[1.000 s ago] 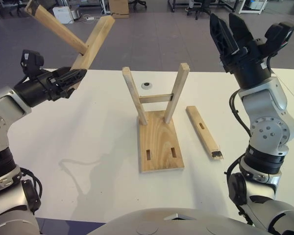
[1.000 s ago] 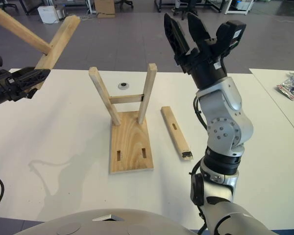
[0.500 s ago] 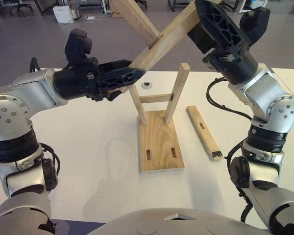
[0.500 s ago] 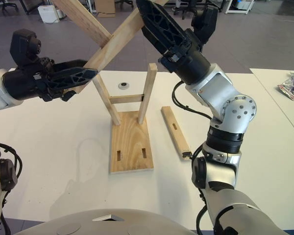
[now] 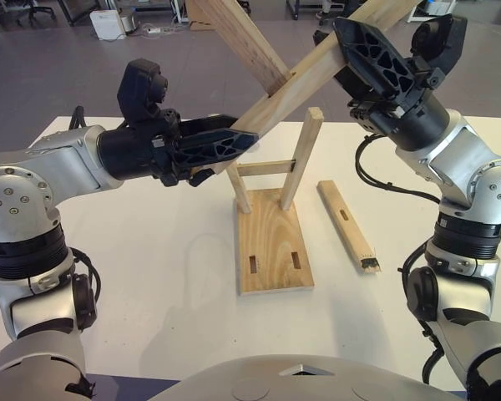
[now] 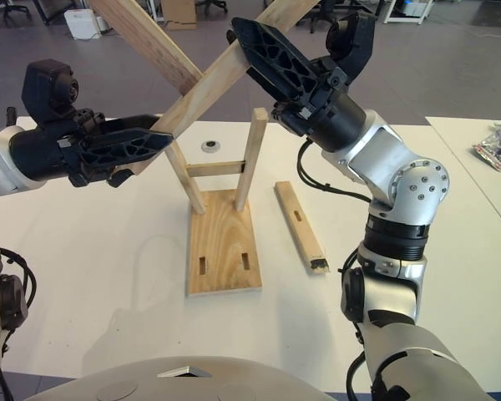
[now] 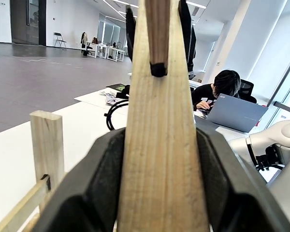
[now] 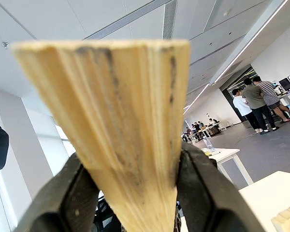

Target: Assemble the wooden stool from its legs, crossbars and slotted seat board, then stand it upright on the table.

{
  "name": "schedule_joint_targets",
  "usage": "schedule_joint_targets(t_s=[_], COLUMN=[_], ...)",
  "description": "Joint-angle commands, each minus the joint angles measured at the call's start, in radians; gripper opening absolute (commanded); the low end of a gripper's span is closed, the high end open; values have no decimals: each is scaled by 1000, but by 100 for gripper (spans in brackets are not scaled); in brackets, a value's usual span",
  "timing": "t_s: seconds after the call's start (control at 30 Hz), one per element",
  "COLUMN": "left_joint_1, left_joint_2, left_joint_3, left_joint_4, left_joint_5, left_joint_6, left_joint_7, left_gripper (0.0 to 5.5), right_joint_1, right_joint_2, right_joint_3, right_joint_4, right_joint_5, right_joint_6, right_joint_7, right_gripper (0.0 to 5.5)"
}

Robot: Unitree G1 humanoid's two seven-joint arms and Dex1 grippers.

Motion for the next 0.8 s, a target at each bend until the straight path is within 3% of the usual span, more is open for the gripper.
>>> schedule_joint_targets(t_s=[0.03,0.07,0.23,0.37,0.47,0.63,0.8], left_joint_1=[36,55,241,591,721,741,733], left_joint_2=[13,0,-37,-63,-103,-159,-251], left_joint_3=[17,21,43,67,70,18,-50], left_joint_4=[21,31,4,-67,-61,-15,-2], left_joint_5=[-53,-37,-19,158,317,554,740], left_joint_6=[-14,-31,-85,-188,-313,-471,-630], left_joint_7=[7,32,89,47,61,134,197], left_gripper=[203,203,319,323,323,323,323], right_joint_1=[1,-4,-35,64,148,202,232], right_joint_2=[-15,-21,-85,-281,-383,-417,-411], right_joint_3=[3,1,-21,34,113,203,269], right_joint_4=[-20,-17,34,-23,-88,-107,-98], right_joint_5=[35,28,-87,-339,-519,-735,-878], right_joint_6=[2,-1,-25,24,-16,-148,-233], right_joint_7=[18,18,39,293,523,763,874], right_gripper=[216,216,214,210,209,209,209])
